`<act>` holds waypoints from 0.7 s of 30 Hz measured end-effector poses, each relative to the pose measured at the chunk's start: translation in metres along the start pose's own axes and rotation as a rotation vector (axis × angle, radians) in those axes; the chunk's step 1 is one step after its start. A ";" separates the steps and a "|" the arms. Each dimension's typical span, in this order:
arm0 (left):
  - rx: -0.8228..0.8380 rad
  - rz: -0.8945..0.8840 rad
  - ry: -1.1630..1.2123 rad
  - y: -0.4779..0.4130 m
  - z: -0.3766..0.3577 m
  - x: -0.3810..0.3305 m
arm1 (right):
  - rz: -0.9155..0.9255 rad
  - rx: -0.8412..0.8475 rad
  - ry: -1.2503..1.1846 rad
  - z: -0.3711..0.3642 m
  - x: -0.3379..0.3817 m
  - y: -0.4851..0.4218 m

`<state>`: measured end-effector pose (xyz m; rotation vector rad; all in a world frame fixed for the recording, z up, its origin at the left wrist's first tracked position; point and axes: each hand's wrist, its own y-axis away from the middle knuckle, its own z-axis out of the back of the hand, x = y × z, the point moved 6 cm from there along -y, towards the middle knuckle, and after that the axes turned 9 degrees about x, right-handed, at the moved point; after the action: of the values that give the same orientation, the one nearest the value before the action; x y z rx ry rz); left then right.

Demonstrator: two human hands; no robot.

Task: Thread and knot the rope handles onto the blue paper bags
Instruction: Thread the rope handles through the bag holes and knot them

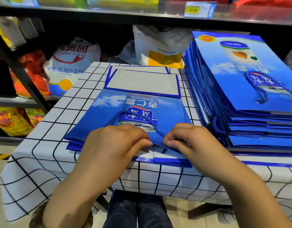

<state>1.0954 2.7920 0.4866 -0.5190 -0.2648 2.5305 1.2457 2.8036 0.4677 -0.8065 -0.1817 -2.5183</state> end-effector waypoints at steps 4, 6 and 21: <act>-0.102 0.066 -0.016 0.001 0.005 -0.003 | -0.024 0.043 -0.130 0.000 -0.002 0.015; -0.163 0.039 -0.034 0.000 0.004 -0.008 | -0.012 0.083 -0.059 -0.005 -0.003 0.018; -0.092 0.175 -0.266 -0.010 -0.031 -0.047 | -0.027 -0.097 0.032 -0.004 0.002 0.019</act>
<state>1.1498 2.7775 0.4762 -0.2474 -0.4529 2.7687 1.2516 2.7851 0.4648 -0.8057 -0.0596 -2.5803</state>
